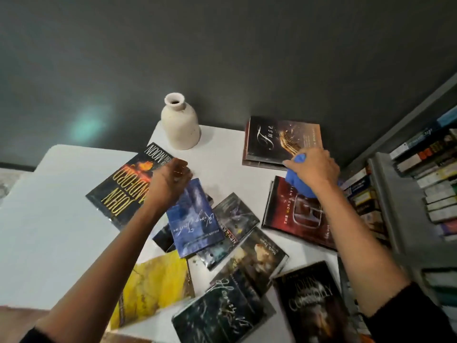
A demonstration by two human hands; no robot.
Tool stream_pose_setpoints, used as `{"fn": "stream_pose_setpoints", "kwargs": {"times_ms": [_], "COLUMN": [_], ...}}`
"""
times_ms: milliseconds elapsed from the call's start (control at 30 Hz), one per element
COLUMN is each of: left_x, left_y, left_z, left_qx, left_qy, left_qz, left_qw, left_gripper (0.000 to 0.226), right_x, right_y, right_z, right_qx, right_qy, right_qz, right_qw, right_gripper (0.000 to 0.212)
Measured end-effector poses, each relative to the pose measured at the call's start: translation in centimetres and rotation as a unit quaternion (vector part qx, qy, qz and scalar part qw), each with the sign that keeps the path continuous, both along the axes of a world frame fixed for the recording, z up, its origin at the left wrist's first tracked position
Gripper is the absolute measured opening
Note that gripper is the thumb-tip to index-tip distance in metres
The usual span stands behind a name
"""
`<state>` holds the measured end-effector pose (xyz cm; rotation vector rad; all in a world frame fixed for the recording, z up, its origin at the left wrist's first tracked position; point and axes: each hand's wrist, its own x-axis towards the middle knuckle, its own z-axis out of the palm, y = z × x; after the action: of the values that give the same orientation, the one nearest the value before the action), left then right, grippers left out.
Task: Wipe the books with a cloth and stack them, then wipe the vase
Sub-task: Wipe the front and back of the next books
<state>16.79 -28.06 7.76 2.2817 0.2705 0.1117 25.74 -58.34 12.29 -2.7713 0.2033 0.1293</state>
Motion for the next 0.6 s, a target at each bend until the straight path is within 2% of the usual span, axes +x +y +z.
{"fn": "stream_pose_setpoints", "kwargs": {"times_ms": [100, 233, 400, 467, 533, 600], "left_x": [-4.0, -8.4, -11.4, -11.7, -11.4, -10.9], "left_y": [3.1, 6.8, 12.0, 13.4, 14.3, 14.5], "left_z": [0.0, -1.3, -5.2, -6.4, -7.4, -7.6], "left_qx": [0.003, -0.026, -0.090, -0.112, -0.139, -0.217], "left_qy": [-0.008, 0.070, 0.146, 0.180, 0.211, 0.236], "left_qz": [0.059, 0.164, 0.289, 0.335, 0.335, 0.316], "left_qw": [0.998, 0.984, 0.942, 0.918, 0.908, 0.893], "left_gripper": [0.019, 0.021, 0.021, 0.028, 0.044, 0.064], "right_x": [-1.6, -2.2, -0.5, 0.4, 1.3, 2.1], "right_y": [4.6, 10.9, 16.4, 18.1, 19.7, 21.0], "right_z": [-0.3, -0.6, -1.5, -2.0, -2.9, -4.0], "right_qx": [0.020, -0.075, -0.130, -0.137, -0.148, -0.156], "right_qy": [0.011, 0.044, 0.072, 0.087, 0.104, 0.123], "right_qz": [0.072, 0.164, 0.261, 0.278, 0.288, 0.299], "right_qw": [0.997, 0.983, 0.954, 0.947, 0.940, 0.933], "right_gripper": [0.040, 0.052, 0.037, 0.036, 0.037, 0.037]}}
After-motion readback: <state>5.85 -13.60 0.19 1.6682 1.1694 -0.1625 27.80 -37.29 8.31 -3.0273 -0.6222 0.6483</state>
